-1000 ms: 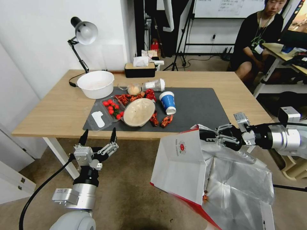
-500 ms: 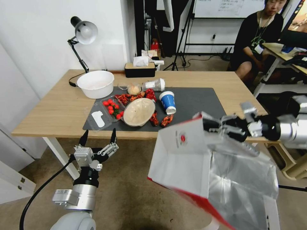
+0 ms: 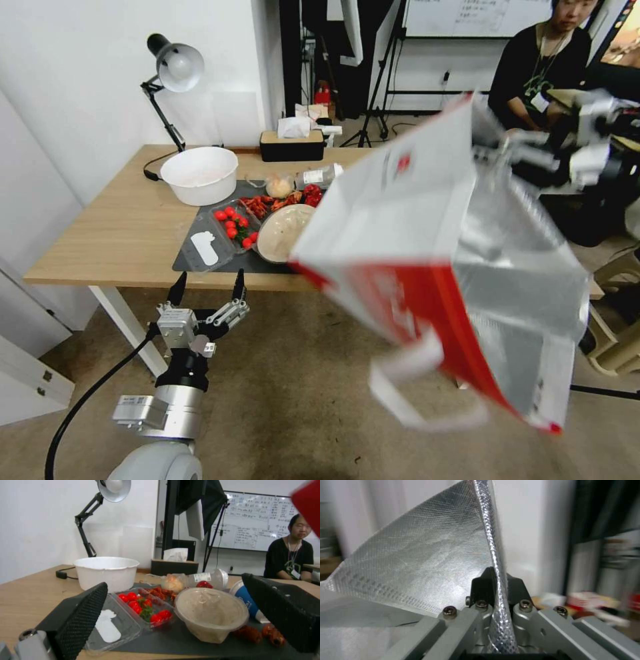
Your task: Pick up the food delivery bag from the floor and place it on the table.
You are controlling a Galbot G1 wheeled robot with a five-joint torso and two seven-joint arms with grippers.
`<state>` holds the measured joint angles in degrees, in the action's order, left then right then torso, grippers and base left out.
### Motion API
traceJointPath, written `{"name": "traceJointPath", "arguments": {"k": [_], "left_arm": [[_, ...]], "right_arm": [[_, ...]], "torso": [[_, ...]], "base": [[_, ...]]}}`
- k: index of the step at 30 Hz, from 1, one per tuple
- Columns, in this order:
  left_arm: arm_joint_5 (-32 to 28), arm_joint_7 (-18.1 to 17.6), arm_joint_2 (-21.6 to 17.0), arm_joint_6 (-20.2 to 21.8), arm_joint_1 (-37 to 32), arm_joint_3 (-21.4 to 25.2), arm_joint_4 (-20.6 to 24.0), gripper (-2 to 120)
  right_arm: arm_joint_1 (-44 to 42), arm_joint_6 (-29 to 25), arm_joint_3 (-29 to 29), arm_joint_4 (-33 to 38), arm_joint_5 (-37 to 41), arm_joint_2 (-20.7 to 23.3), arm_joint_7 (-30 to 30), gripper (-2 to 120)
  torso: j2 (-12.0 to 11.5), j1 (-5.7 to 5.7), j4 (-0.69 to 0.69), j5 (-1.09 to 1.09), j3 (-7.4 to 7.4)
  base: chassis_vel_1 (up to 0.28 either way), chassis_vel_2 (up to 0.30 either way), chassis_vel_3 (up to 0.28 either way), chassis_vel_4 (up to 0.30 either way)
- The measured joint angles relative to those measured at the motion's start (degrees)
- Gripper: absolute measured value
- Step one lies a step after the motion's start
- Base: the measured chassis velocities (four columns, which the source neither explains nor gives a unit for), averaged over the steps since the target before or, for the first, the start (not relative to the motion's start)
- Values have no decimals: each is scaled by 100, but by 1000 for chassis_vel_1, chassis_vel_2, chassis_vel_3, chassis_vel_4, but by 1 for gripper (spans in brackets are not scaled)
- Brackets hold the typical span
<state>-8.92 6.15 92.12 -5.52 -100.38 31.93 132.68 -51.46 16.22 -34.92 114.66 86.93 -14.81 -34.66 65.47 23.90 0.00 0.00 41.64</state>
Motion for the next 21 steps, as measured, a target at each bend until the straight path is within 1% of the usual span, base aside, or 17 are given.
{"name": "traceJointPath", "arguments": {"k": [3,4,5,6,7,8,9,10,11,12,13,16,17,21], "left_arm": [[1,8,1,-3,0,-2,0,100],[1,8,1,-3,0,-2,0,100],[1,14,1,-5,1,-4,0,100],[1,15,1,-5,2,-4,0,100],[1,16,1,-5,1,-4,0,100],[1,20,1,-5,4,-5,-1,100],[1,20,1,-5,4,-5,-1,100],[1,24,1,-5,4,-5,-1,100],[1,28,2,-5,5,-6,-1,100],[2,32,2,-5,5,-8,-1,100],[2,32,2,-5,5,-8,-1,100],[1,46,2,-5,2,-15,0,100],[1,46,2,-5,2,-15,0,100],[5,60,2,-6,-12,-19,16,100]], "right_arm": [[146,-29,26,2,37,-42,483,0],[146,-29,26,2,37,-42,483,0],[280,-69,68,29,53,-90,1042,0],[333,-80,93,51,58,-114,1308,0],[340,-83,97,55,59,-118,1354,0],[414,-118,148,102,60,-166,1850,0],[414,-118,148,102,60,-166,1850,0],[445,-147,182,134,52,-196,2130,0],[472,-193,241,179,18,-252,2589,0],[474,-214,270,207,-16,-287,2824,0],[474,-214,270,207,-16,-287,2824,0],[452,-296,405,295,-111,-457,3603,0],[452,-296,405,295,-111,-457,3603,0],[236,-472,531,334,-276,-743,4045,0]], "torso": [[-1,-1,0,-1,-1],[-1,-1,0,-1,-1],[-2,-1,0,0,-2],[-3,-1,0,0,-2],[-3,-2,0,-1,-2],[-4,-2,0,-1,-2],[-4,-2,0,-1,-2],[-4,-2,0,0,-2],[-5,-2,0,0,-3],[-5,-2,0,0,-3],[-5,-2,0,0,-3],[-6,-3,0,0,-4],[-6,-3,0,0,-4],[-9,-4,0,0,-5]], "base": [[0,0,0,0],[0,0,0,0],[0,0,0,0],[0,0,0,0],[0,0,0,0],[0,0,0,0],[0,0,0,0],[0,0,0,0],[0,0,0,0],[0,0,0,0],[0,0,0,0],[0,0,0,0],[0,0,0,0],[0,0,0,0]]}}
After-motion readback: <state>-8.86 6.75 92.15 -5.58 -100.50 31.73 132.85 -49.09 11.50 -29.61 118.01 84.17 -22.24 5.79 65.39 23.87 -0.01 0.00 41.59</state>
